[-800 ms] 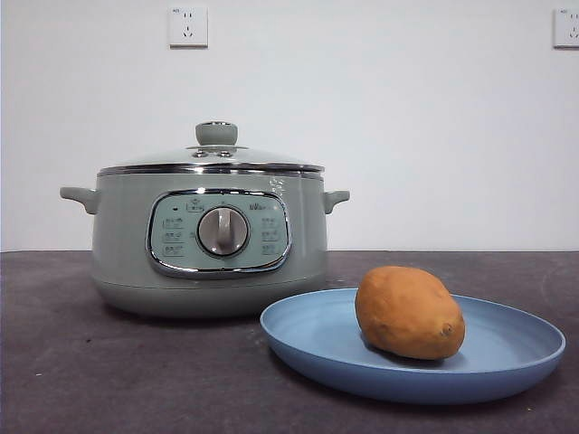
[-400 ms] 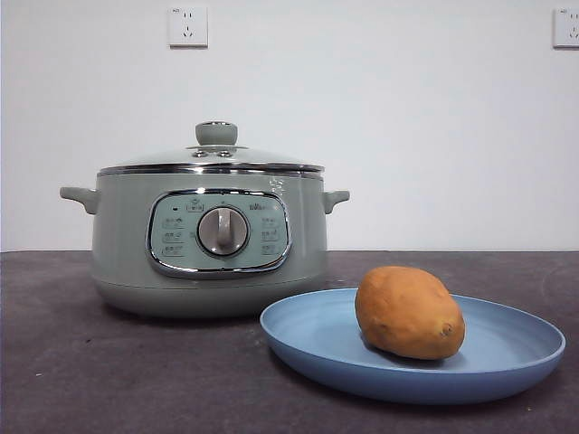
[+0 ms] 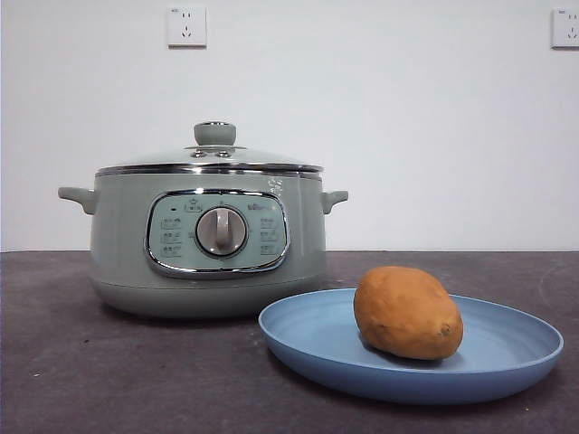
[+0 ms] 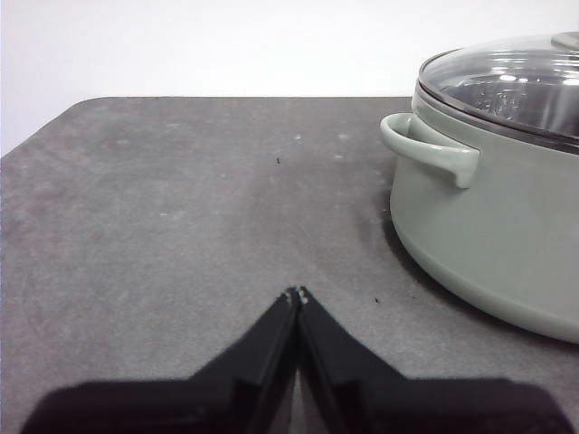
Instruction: Take the potato out from the steamer,put the potato on the plate,close the lid
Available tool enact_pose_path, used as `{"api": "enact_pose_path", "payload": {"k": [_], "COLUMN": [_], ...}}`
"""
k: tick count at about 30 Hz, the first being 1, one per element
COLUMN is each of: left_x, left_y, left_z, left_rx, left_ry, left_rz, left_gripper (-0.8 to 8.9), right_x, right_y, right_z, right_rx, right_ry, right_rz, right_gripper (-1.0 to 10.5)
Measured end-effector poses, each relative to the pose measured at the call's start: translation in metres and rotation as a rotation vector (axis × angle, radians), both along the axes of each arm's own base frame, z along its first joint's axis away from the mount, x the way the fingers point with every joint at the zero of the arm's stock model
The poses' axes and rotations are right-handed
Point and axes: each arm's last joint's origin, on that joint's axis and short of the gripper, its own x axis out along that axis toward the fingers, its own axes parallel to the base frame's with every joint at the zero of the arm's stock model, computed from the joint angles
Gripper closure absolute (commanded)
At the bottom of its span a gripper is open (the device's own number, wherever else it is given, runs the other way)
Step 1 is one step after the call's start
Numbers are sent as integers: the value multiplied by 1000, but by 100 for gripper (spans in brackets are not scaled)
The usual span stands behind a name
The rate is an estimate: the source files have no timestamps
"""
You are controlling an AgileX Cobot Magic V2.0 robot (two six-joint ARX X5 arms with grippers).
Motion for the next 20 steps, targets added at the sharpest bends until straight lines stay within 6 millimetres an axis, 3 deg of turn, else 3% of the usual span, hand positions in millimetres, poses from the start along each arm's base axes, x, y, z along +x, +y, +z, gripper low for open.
{"api": "enact_pose_path", "payload": {"k": [6,10,16,20], "left_x": [0,0,0,0], "left_y": [0,0,0,0], "left_z": [0,0,0,0], "left_rx": [0,0,0,0], "left_ry": [0,0,0,1], "left_rz": [0,0,0,0], "left_gripper": [817,817,817,817], "right_x": [1,3,12,14], "right_y": [-19,-23,-23,-23], "right_z": [-28,-55,-108,-132], "right_rx": [12,24,24,19], "right_ry": [-177,-285,-284,-245], "right_rz": [-213,-267,-279,-288], "right_gripper": [946,946,946,946]}}
